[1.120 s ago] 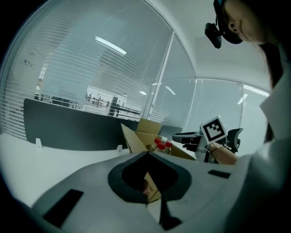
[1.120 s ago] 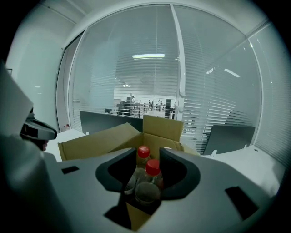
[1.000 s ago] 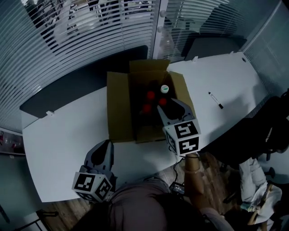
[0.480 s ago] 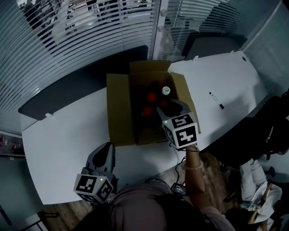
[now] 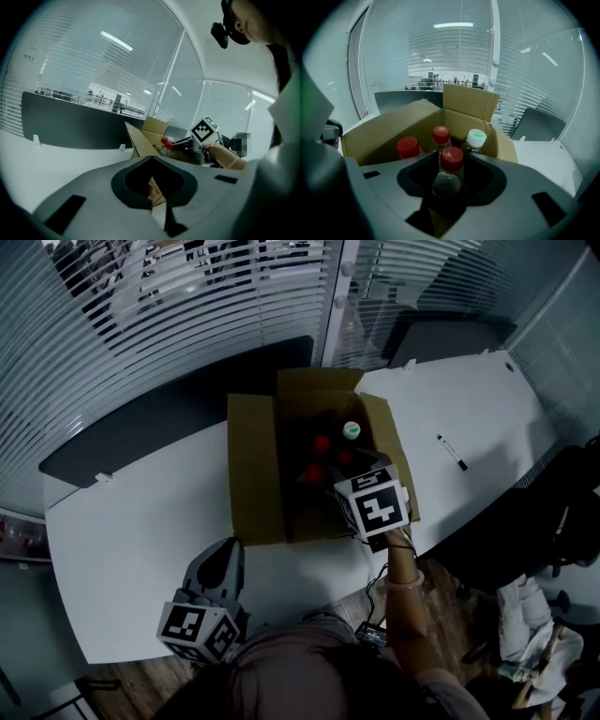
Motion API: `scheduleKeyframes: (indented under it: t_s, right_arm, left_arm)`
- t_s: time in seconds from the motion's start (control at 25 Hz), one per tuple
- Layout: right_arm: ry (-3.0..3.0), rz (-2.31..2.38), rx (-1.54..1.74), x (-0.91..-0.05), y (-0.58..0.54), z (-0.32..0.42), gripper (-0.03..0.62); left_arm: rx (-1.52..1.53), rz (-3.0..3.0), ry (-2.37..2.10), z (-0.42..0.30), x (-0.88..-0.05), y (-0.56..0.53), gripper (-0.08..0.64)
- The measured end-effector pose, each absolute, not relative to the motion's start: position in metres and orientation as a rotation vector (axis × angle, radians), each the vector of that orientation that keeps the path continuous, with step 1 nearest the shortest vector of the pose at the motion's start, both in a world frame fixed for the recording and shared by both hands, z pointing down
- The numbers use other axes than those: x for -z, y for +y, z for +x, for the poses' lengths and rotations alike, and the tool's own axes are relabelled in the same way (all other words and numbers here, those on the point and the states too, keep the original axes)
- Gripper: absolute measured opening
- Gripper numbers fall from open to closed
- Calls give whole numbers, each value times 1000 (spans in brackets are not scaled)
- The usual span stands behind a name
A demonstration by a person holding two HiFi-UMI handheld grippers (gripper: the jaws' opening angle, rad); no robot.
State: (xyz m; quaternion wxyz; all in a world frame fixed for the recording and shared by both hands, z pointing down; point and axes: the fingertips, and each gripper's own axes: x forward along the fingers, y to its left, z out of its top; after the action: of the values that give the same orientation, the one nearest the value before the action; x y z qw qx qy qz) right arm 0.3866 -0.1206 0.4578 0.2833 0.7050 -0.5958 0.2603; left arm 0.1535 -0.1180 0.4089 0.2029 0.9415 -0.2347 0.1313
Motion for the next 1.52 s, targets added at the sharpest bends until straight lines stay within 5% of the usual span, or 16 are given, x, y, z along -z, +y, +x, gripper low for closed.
scheduleKeyframes:
  t_s: [1.52]
  right_arm:
    - [-1638, 2130, -404, -328, -77, 365, 166]
  left_arm:
    - [-330, 2669, -588, 119, -383, -103, 9]
